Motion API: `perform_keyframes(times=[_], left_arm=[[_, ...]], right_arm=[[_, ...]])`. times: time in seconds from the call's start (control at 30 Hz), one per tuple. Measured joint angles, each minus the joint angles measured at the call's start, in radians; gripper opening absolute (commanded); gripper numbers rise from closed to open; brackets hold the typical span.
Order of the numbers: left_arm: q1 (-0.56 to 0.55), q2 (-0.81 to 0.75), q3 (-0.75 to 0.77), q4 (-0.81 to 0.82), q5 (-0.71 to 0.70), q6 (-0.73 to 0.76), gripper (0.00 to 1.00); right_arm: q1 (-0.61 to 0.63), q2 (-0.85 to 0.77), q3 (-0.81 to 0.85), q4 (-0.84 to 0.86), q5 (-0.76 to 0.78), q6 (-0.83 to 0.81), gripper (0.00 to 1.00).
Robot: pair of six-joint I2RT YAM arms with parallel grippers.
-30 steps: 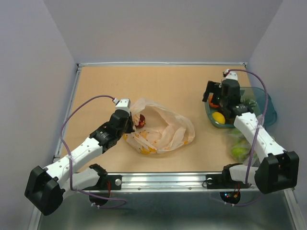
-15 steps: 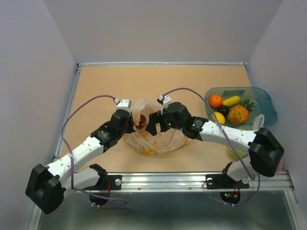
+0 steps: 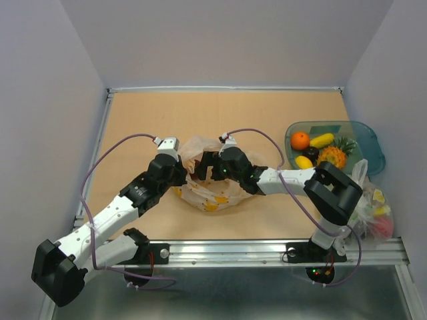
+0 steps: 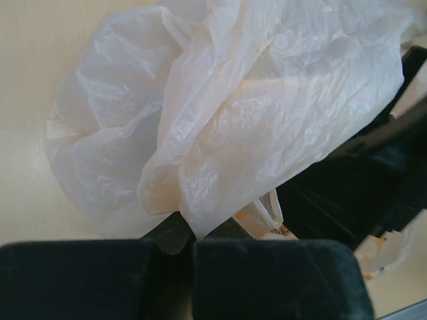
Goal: Untie the knot of the plastic bag and take out the fruit
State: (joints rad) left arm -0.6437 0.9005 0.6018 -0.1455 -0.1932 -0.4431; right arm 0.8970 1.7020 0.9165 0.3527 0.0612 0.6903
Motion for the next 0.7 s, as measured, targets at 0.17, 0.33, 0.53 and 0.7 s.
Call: perform_keyframes(times=[0.17, 0.33, 0.53, 0.7], left_arm=[[0.000, -0.007, 0.000, -0.015, 0.026, -0.015, 0.00], [0.000, -0.006, -0.001, -0.027, 0.046, -0.032, 0.00], [0.000, -0.006, -0.021, -0.030, 0.064, -0.056, 0.00], [0.003, -0.006, -0.034, -0.037, 0.074, -0.065, 0.00]], right_arm=[[0.000, 0.095, 0.010, 0.030, 0.041, 0.075, 1.00], [0.000, 0.177, 0.058, 0.089, 0.038, 0.104, 1.00], [0.000, 0.247, 0.087, 0.203, 0.005, 0.118, 1.00], [0.000, 0.323, 0.109, 0.278, -0.016, 0.129, 0.77]])
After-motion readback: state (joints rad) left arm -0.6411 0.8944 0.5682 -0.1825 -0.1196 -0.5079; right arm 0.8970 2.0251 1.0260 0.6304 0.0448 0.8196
